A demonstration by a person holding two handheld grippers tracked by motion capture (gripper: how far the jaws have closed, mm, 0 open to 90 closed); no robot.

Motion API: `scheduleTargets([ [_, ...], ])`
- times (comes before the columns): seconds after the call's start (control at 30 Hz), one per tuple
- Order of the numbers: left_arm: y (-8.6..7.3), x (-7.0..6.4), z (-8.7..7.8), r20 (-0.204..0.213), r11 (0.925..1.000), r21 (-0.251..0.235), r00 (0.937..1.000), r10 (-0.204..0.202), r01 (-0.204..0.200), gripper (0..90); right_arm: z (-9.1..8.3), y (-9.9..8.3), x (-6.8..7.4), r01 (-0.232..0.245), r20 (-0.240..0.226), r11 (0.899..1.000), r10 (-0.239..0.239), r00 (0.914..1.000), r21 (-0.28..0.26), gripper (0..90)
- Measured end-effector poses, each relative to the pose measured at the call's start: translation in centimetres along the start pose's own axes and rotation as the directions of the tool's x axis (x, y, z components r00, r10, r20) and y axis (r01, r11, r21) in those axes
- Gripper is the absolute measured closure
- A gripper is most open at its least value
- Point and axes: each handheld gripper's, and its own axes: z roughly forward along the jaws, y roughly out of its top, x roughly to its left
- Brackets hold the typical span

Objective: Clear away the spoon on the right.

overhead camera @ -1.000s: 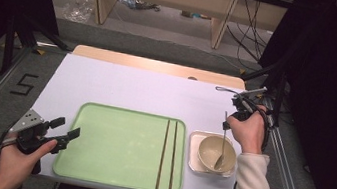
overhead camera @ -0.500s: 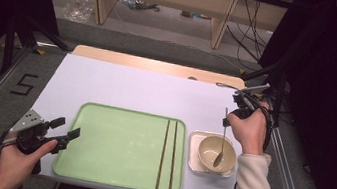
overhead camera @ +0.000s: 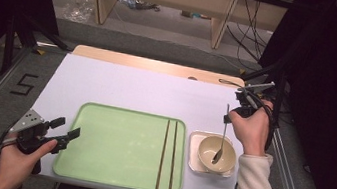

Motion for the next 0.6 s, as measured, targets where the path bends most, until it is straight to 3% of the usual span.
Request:
scheduleTargets([
  [0.1,0.0,0.0,0.0,-0.001,1.0,-0.001,1.0,0.0,0.0,26.9,-0.3,0.0,0.0,0.016,-0.02,1.0,-0.016,0.9997,-0.01,90.0],
  [0.13,0.0,0.0,0.0,0.0,1.0,-0.001,1.0,0.0,0.0,26.9,-0.5,0.0,0.2,-0.015,-0.024,1.0,0.014,0.9996,-0.026,90.0],
  [0.5,0.0,0.0,0.0,-0.002,1.0,-0.003,1.0,-0.006,0.006,26.9,-1.7,-0.2,0.5,-0.006,-0.085,0.999,0.002,0.9964,-0.038,90.0],
  [0.6,0.0,0.0,0.0,-0.005,0.9999,-0.004,0.9999,-0.014,0.014,26.9,-1.9,-0.3,1.1,0.024,-0.098,0.998,-0.029,0.9948,-0.051,90.0],
])
